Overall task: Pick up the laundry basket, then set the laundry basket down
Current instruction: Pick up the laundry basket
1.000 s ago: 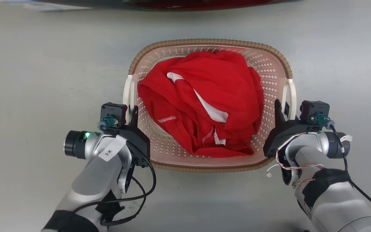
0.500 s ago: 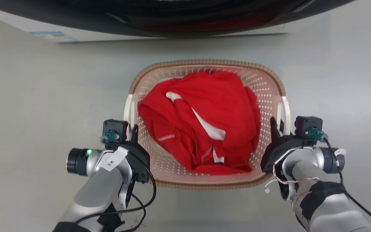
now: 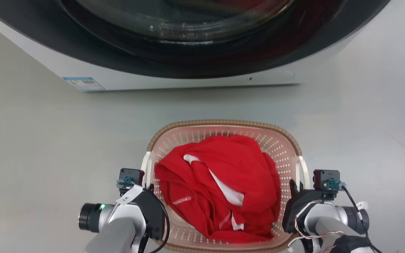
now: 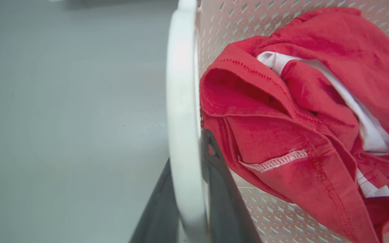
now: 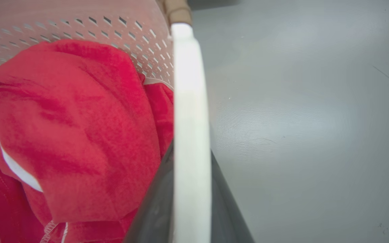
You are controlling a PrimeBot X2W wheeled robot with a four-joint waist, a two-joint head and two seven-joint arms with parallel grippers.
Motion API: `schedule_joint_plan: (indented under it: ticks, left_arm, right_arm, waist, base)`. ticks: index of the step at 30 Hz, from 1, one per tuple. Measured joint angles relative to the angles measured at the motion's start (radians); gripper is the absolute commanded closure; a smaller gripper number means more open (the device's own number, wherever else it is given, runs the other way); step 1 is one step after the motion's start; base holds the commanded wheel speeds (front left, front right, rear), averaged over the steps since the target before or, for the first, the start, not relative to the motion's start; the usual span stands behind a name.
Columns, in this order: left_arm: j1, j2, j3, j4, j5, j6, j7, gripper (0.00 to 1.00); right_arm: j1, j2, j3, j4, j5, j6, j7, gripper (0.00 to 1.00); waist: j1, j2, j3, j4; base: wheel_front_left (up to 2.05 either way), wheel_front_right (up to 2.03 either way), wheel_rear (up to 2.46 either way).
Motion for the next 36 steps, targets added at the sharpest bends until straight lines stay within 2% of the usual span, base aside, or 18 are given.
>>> schedule_joint_plan:
  ticks: [20, 36]
  left_arm:
    - [0.168, -0.001, -0.044, 0.058, -0.071, -0.025, 0.072, 1.0]
    - [0.302, 0.001, -0.091, 0.079, -0.104, -0.027, 0.108, 1.0]
  right_arm:
    - [0.178, 0.004, 0.115, -0.025, 0.126, -0.001, 0.095, 1.0]
    - [0.322, 0.008, 0.2, -0.037, 0.219, -0.001, 0.136, 1.0]
  waist:
    - [0.0, -0.0001, -0.297, 0.016]
    - [0.0, -0.0001, -0.525, 0.011]
  base:
    - [0.0, 0.0, 0.0]
    - [0.0, 0.0, 0.0]
